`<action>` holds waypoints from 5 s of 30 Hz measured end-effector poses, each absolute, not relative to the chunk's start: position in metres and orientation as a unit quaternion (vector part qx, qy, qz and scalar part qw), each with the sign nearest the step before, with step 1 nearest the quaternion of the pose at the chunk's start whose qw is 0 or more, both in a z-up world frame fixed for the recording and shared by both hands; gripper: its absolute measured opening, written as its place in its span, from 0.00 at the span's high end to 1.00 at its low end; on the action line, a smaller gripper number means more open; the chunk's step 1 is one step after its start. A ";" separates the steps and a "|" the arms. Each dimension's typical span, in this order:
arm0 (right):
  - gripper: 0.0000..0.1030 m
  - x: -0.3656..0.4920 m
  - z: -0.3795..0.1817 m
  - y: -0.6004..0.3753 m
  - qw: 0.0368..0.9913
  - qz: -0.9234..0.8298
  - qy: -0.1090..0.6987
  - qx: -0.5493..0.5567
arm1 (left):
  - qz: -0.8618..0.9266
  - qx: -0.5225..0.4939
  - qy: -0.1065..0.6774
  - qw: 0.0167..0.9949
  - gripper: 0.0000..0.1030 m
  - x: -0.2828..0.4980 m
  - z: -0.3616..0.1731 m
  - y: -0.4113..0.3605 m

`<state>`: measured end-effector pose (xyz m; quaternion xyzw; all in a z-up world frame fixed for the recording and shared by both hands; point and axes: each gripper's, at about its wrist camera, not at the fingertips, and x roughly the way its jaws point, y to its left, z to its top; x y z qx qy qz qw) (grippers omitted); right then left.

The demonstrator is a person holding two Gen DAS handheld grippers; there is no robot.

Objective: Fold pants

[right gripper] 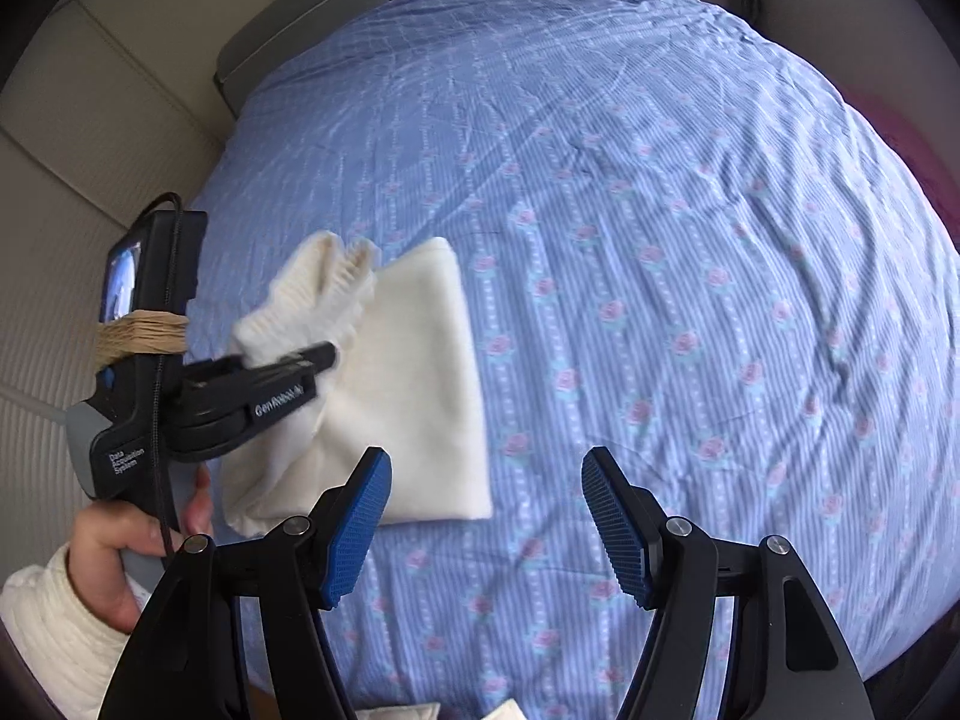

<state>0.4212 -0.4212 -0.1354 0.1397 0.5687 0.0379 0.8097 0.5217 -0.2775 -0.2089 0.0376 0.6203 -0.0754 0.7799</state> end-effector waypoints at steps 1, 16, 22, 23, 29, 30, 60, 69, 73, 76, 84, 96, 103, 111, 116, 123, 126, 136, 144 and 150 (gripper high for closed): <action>0.34 0.422 -0.136 -0.424 0.809 0.038 0.569 0.139 | -0.085 0.019 0.621 0.779 0.39 0.520 -0.206 -0.279; 0.34 0.462 -0.176 -0.377 0.787 0.118 0.593 0.123 | -0.015 0.037 0.586 0.809 0.26 0.464 -0.180 -0.173; 0.35 0.507 -0.213 -0.350 0.767 0.123 0.620 0.108 | 0.041 -0.026 0.612 0.789 0.26 0.445 -0.224 -0.105; 0.36 0.515 -0.220 -0.345 0.761 0.122 0.628 0.102 | 0.049 -0.038 0.618 0.784 0.27 0.442 -0.231 -0.096; 0.38 0.540 -0.246 -0.329 0.752 0.130 0.640 0.091 | 0.061 -0.107 0.635 0.763 0.27 0.419 -0.251 -0.066; 0.38 0.543 -0.253 -0.328 0.747 0.129 0.645 0.095 | 0.060 -0.105 0.636 0.762 0.27 0.418 -0.252 -0.067; 0.38 0.492 -0.240 -0.363 0.768 0.028 0.635 0.080 | 0.026 -0.085 0.624 0.777 0.25 0.424 -0.226 -0.082; 0.09 0.442 -0.249 -0.386 0.759 0.089 0.598 0.243 | 0.033 -0.058 0.615 0.785 0.20 0.396 -0.209 -0.089; 0.09 0.440 -0.285 -0.389 0.729 0.097 0.614 0.288 | 0.034 -0.048 0.612 0.789 0.20 0.396 -0.205 -0.101; 0.09 0.440 -0.304 -0.390 0.717 0.100 0.621 0.300 | 0.031 -0.045 0.610 0.790 0.20 0.399 -0.205 -0.111; 0.09 0.439 -0.356 -0.398 0.631 0.143 0.629 0.432 | 0.026 -0.045 0.611 0.790 0.20 0.400 -0.207 -0.128; 0.29 0.474 -0.335 -0.388 0.648 0.110 0.652 0.377 | 0.069 -0.099 0.612 0.782 0.20 0.393 -0.217 -0.082; 0.41 0.490 -0.296 -0.343 0.702 0.070 0.676 0.212 | 0.070 -0.210 0.598 0.771 0.16 0.403 -0.236 -0.013; 0.41 0.498 -0.305 -0.324 0.700 0.049 0.683 0.201 | -0.032 -0.245 0.621 0.744 0.15 0.453 -0.288 0.006; 0.40 0.486 -0.317 -0.314 0.707 0.037 0.680 0.191 | -0.070 -0.261 0.638 0.721 0.15 0.483 -0.320 0.007; 0.38 0.477 -0.315 -0.300 0.715 0.017 0.673 0.188 | -0.157 -0.308 0.639 0.687 0.27 0.507 -0.342 0.003; 0.37 0.478 -0.318 -0.294 0.715 0.009 0.673 0.190 | -0.168 -0.316 0.645 0.675 0.27 0.518 -0.350 0.000; 0.33 0.481 -0.326 -0.283 0.717 -0.001 0.669 0.196 | -0.165 -0.327 0.652 0.664 0.45 0.521 -0.348 0.002; 0.48 0.481 -0.299 -0.281 0.728 0.018 0.662 0.176 | -0.136 -0.303 0.647 0.687 0.67 0.508 -0.312 -0.004; 0.55 0.471 -0.260 -0.271 0.750 0.065 0.643 0.144 | -0.136 -0.278 0.640 0.703 0.72 0.492 -0.273 -0.016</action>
